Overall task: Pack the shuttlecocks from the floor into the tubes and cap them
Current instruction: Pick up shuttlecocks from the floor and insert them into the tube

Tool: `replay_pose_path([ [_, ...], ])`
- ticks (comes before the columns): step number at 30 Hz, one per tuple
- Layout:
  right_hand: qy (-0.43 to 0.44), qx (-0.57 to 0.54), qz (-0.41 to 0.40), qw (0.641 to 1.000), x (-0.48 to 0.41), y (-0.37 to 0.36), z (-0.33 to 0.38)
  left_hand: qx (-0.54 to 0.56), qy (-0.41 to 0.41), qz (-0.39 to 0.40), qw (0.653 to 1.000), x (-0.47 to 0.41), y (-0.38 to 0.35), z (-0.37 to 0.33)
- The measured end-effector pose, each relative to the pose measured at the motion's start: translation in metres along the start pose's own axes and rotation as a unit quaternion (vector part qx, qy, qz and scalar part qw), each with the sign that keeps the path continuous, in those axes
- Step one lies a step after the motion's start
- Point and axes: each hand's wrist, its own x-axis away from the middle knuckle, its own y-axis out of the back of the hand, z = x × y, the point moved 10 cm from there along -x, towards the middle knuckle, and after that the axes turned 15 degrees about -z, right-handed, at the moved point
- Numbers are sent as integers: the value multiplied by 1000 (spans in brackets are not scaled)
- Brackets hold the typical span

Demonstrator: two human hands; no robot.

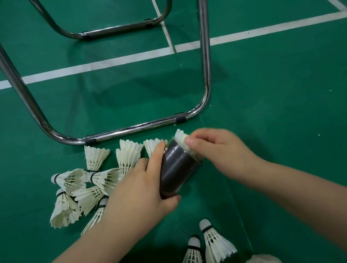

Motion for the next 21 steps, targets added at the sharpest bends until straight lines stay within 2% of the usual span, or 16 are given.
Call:
replay_pose_path([
  [2, -51, 14, 94, 994, 7, -19, -7, -1, 1, -1, 1000, 1, 0, 2],
  [5, -88, 26, 188, 978, 17, -32, -8, -13, -5, 4, 1000, 5, -1, 2],
  [10, -92, 70, 330, 937, 29, -42, -2, -17, -7, 4, 1000, 8, 1, -3],
  [14, -107, 110, 412, 898, 44, -58, -5, -15, -3, 17, 1000, 13, -6, -6],
  [16, -100, 105, 394, 908, 42, -63, -3, -2, 6, 17, 1000, 14, -8, -4],
  [17, -93, 100, 347, 928, 32, -61, -1, 5, 13, 9, 1000, 13, -7, -2],
  [19, -90, 78, 190, 975, 1, -44, -2, 18, 21, -11, 1000, 10, -3, 2],
  [21, -109, -4, 44, 993, -25, -18, -6, 19, 21, -19, 999, 9, -1, 2],
])
